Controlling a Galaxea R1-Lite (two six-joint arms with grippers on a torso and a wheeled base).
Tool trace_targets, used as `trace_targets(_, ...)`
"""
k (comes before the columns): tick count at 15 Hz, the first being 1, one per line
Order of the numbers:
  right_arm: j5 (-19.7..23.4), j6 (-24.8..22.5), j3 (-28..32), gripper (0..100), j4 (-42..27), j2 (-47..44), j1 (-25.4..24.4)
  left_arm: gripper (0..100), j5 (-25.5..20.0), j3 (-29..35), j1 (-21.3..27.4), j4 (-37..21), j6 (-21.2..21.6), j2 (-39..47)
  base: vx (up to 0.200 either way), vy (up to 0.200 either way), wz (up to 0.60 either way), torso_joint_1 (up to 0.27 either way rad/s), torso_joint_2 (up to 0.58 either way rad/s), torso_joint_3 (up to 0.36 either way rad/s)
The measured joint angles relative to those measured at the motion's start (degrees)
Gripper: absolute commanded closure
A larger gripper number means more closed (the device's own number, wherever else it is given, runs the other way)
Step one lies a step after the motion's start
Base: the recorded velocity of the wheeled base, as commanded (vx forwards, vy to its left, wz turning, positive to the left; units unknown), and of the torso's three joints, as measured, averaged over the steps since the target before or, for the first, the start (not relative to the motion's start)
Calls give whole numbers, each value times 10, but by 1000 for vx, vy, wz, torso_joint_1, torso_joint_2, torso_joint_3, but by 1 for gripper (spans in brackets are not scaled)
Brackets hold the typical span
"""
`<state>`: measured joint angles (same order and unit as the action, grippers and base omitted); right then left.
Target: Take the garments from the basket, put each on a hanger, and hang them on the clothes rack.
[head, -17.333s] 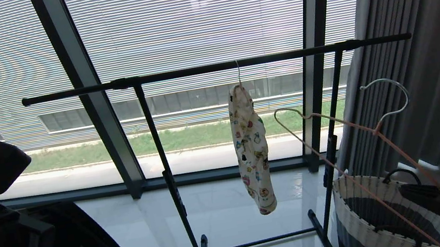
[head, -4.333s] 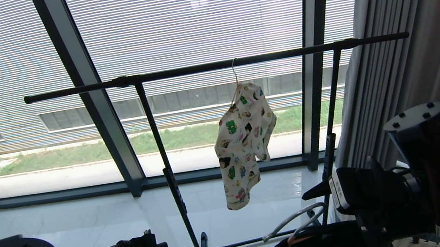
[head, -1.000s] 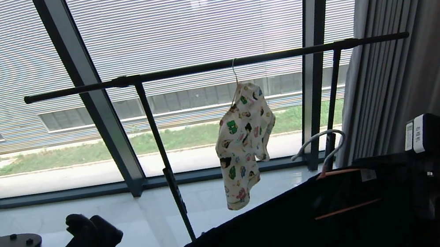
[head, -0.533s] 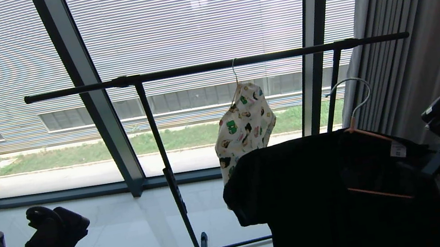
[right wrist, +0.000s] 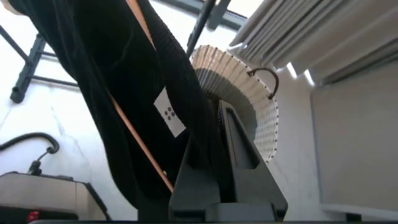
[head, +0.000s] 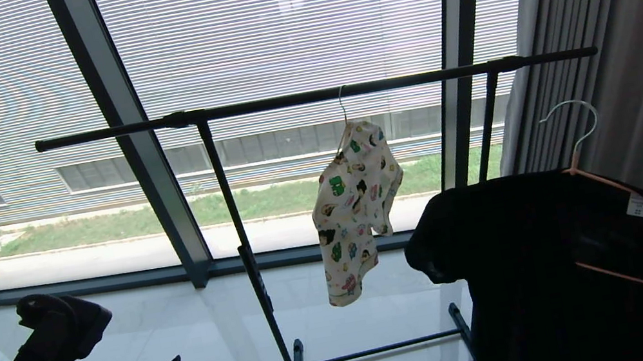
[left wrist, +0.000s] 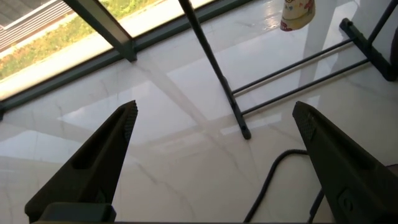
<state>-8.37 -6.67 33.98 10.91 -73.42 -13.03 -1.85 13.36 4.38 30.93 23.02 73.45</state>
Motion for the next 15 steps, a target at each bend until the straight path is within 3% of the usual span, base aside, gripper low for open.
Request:
trace_targets(2,-23,29,28,100,-4,-17,6,0,1,2,0,0,1,0,0,0,0,0,0,0)
trace_targets(5,-29,31,36,100,-6,-27,6,0,14,11,0,0,4,4,0,0,0,0,0,0)
trace_targets(15,-29,32,11,100,-56,19,3,0,19,37,0,0,1,8,0,0,0,0,0,0)
